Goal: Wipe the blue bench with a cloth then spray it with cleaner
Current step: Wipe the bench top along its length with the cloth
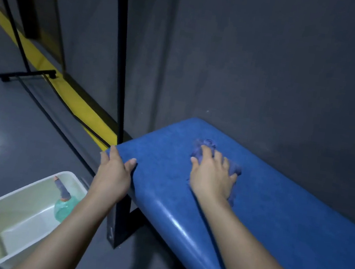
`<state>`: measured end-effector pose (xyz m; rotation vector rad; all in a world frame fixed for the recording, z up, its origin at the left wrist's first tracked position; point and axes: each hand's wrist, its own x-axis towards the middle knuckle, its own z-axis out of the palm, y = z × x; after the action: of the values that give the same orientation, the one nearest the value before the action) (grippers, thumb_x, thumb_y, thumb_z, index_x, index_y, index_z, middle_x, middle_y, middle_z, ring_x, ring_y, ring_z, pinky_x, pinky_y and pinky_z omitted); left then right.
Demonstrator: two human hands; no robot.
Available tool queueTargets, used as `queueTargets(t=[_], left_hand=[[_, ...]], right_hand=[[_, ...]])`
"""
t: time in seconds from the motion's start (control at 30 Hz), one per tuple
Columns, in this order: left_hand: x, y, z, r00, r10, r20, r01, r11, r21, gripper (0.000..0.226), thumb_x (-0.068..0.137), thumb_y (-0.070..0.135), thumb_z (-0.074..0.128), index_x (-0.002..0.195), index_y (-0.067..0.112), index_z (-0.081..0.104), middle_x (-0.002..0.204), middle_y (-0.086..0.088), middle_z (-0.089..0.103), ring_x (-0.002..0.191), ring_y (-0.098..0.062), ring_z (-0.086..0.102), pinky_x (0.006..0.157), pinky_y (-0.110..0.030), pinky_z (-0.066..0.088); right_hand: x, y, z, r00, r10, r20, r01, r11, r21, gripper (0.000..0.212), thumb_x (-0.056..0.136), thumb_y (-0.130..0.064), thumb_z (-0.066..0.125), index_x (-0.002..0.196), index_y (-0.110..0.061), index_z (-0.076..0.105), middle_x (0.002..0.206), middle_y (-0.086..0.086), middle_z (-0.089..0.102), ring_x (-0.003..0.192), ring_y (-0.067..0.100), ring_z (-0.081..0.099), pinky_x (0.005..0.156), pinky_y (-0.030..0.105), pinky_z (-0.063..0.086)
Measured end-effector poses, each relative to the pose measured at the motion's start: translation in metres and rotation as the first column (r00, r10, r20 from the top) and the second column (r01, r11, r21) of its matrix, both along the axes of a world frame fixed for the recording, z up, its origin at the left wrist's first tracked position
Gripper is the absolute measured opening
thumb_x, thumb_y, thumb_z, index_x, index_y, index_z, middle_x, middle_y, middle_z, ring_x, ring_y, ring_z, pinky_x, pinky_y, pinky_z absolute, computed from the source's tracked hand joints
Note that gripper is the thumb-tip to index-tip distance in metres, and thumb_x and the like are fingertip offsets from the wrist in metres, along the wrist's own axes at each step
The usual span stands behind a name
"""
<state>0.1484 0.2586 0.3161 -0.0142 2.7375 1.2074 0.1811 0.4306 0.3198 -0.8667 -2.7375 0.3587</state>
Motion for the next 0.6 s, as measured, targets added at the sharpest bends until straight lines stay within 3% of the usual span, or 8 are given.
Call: queueTargets(t=[0.07,0.17,0.3,0.43,0.6], left_hand=[[-0.006,-0.005,0.006,1.000,0.026,-0.002,-0.026,0.999,0.025,0.061,0.098,0.027,0.043,0.148,0.001,0.019,0.152,-0.020,0.027,0.133,-0.039,0.037,0.105,-0.042,0.033],[-0.013,-0.012,0.011,0.998,0.007,0.067,-0.008,1.000,0.018,0.066,0.097,0.026,0.047,0.150,0.005,0.014,0.156,-0.014,0.017,0.136,-0.036,0.035,0.107,-0.040,0.031],[-0.031,-0.022,0.010,0.979,-0.090,0.185,0.095,0.995,-0.021,0.056,0.093,0.033,0.054,0.136,0.001,0.036,0.147,-0.017,0.030,0.128,-0.036,0.043,0.100,-0.040,0.038],[-0.039,-0.024,0.008,0.976,-0.135,0.169,0.145,0.988,-0.051,0.052,0.092,0.035,0.055,0.129,0.002,0.040,0.139,-0.014,0.031,0.114,-0.034,0.052,0.092,-0.035,0.042],[-0.039,-0.021,-0.004,0.989,-0.117,0.088,0.120,0.992,-0.026,0.053,0.094,0.032,0.053,0.134,0.003,0.035,0.143,-0.012,0.025,0.117,-0.034,0.050,0.094,-0.033,0.041]], right_hand=[[-0.007,0.008,0.000,0.999,-0.039,-0.012,0.039,0.999,0.001,0.041,0.094,-0.041,0.040,0.134,-0.030,0.039,0.139,0.000,0.046,0.132,0.025,0.035,0.105,0.054,0.030],[-0.010,0.012,-0.003,0.996,-0.080,-0.036,0.081,0.996,0.023,0.040,0.094,-0.042,0.039,0.132,-0.030,0.043,0.137,-0.002,0.049,0.131,0.022,0.038,0.105,0.050,0.032],[-0.019,0.025,-0.005,0.996,-0.091,-0.025,0.092,0.994,0.056,0.038,0.093,-0.041,0.039,0.129,-0.029,0.046,0.136,-0.001,0.050,0.130,0.023,0.041,0.104,0.052,0.033],[-0.048,0.051,-0.001,0.998,-0.063,-0.020,0.064,0.996,0.062,0.035,0.093,-0.037,0.040,0.124,-0.023,0.050,0.133,0.008,0.052,0.125,0.031,0.045,0.102,0.055,0.035],[-0.107,0.069,0.004,1.000,-0.021,-0.009,0.022,0.999,0.047,0.043,0.092,-0.039,0.043,0.132,-0.022,0.043,0.134,0.012,0.050,0.122,0.037,0.046,0.099,0.053,0.037]])
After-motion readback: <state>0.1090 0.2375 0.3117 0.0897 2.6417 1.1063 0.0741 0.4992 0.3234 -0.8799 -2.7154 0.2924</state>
